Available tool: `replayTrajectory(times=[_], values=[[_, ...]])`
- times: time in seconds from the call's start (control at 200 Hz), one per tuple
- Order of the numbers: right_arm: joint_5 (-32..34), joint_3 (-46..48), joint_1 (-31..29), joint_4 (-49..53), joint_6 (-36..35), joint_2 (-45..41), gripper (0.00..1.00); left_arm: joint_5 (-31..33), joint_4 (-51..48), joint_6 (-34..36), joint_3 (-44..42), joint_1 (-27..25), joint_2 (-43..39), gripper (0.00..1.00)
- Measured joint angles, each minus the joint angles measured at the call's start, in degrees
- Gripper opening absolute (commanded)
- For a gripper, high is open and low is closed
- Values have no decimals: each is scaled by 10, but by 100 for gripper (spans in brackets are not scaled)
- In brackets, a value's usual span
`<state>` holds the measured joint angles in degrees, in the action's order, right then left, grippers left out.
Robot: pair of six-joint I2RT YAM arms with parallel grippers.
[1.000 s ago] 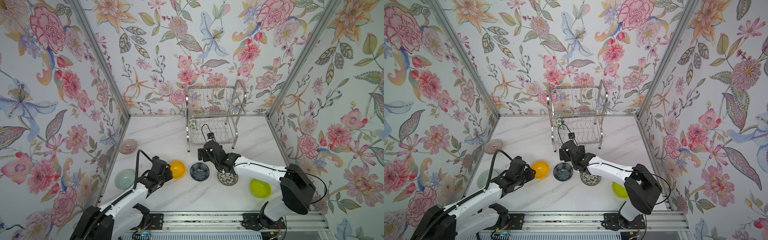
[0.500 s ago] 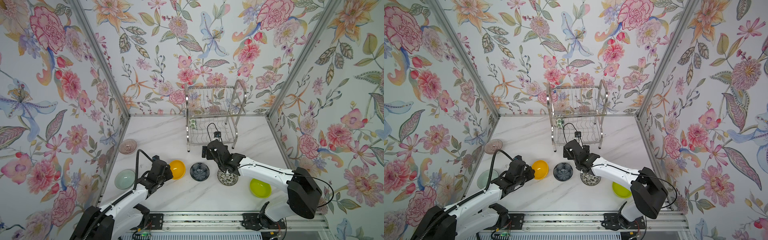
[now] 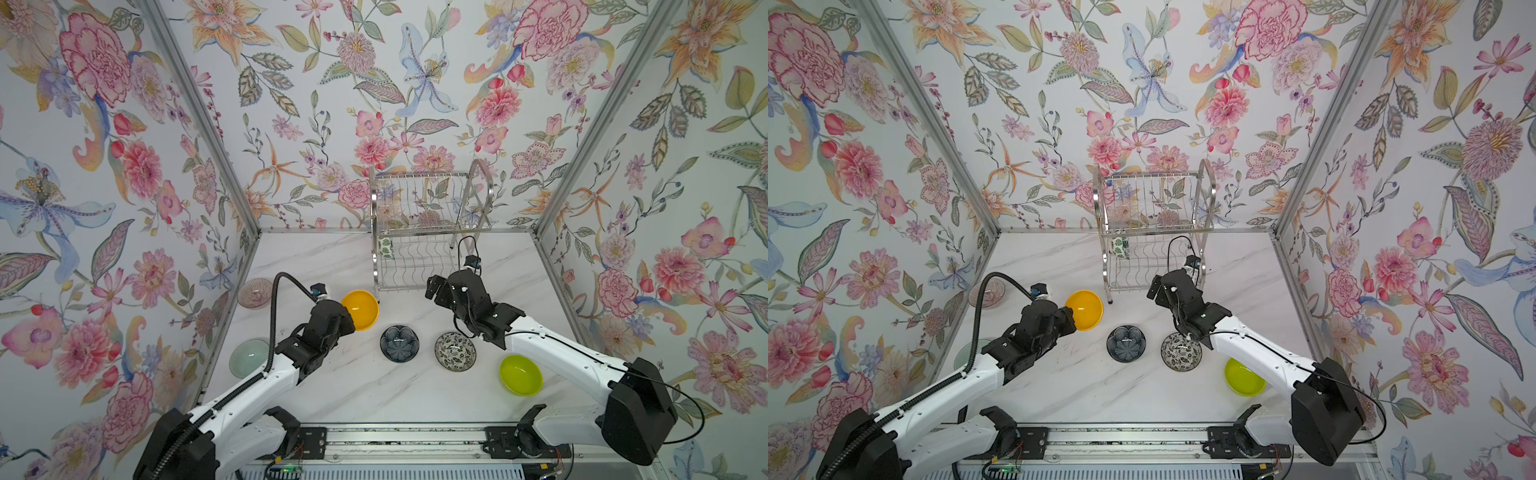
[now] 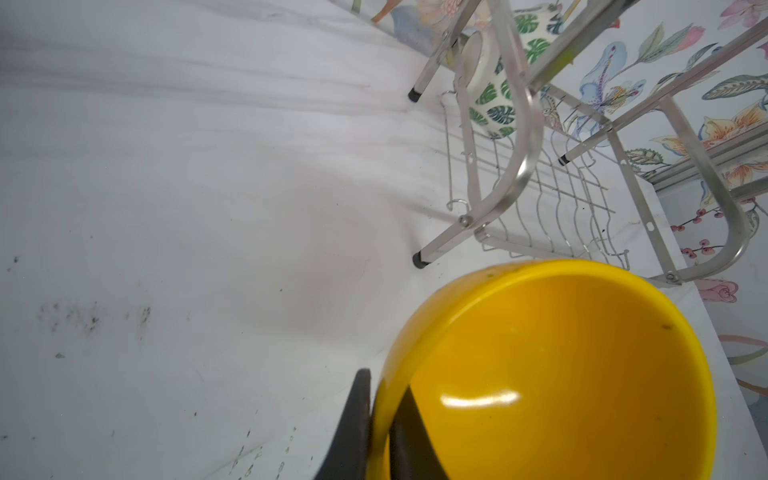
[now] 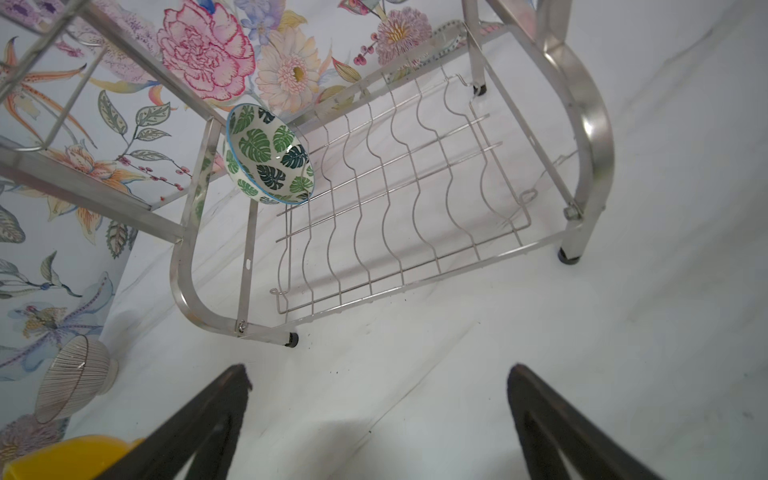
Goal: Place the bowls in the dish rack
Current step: 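Lift the yellow bowl with the left gripper while the right gripper approaches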
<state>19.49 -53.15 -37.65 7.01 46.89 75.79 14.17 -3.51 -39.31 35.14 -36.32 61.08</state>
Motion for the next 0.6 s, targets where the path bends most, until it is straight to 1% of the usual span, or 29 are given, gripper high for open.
replayTrajectory(times=[0.16,0.35,0.48,0.601], values=[[-50,0,50,25,52,-18,98,123,43,56,66,-85,63,0],[-101,0,89,43,117,-83,99,256,153,149,105,-162,166,0],[-132,0,122,43,179,-132,99,315,248,230,124,-200,236,0],[-169,6,143,29,251,-157,99,346,323,297,157,-217,297,0]])
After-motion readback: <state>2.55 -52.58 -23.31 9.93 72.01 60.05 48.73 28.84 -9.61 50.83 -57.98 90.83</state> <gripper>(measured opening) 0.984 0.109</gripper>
